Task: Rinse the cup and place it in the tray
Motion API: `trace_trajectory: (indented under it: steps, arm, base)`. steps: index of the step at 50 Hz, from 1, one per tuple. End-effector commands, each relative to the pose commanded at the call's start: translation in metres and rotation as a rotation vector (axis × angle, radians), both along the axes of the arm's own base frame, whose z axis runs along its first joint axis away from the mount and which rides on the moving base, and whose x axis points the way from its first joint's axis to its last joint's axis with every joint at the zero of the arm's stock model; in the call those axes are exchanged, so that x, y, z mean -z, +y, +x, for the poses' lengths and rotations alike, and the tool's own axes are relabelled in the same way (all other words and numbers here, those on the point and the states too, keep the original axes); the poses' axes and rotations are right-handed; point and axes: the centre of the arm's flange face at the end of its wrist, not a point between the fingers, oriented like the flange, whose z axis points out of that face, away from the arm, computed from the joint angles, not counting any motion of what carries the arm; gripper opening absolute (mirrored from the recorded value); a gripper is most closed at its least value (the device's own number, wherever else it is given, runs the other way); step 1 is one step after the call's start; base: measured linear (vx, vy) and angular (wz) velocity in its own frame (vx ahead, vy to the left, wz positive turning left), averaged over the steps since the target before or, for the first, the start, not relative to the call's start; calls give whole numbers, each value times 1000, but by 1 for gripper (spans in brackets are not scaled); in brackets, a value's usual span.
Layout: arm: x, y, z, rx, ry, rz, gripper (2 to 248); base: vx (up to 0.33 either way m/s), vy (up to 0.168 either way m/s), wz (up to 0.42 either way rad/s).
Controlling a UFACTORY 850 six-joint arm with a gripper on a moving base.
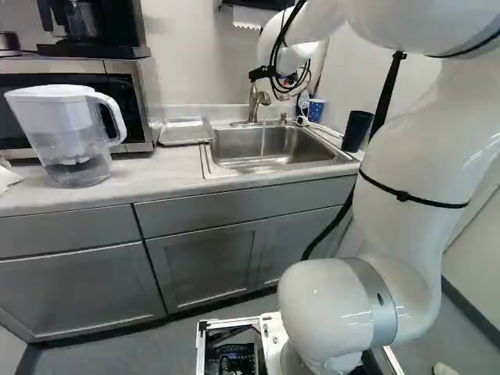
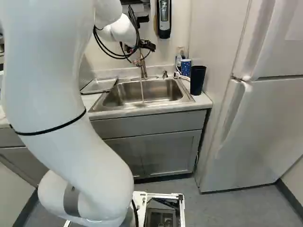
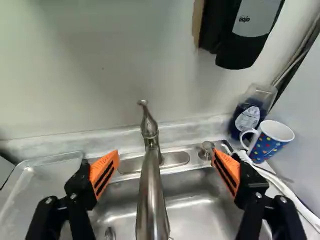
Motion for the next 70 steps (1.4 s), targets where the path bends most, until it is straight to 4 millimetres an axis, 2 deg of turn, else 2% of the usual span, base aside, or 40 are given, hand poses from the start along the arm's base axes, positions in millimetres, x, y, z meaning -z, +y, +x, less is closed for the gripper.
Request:
trace_trajectory:
  steps: [51,70]
  arm:
    - [34,15,-96,-29,478,-1,247]
    - [34,15,-100,-29,482,-1,247]
  base:
    - [0,0,0]
    - [0,0,0]
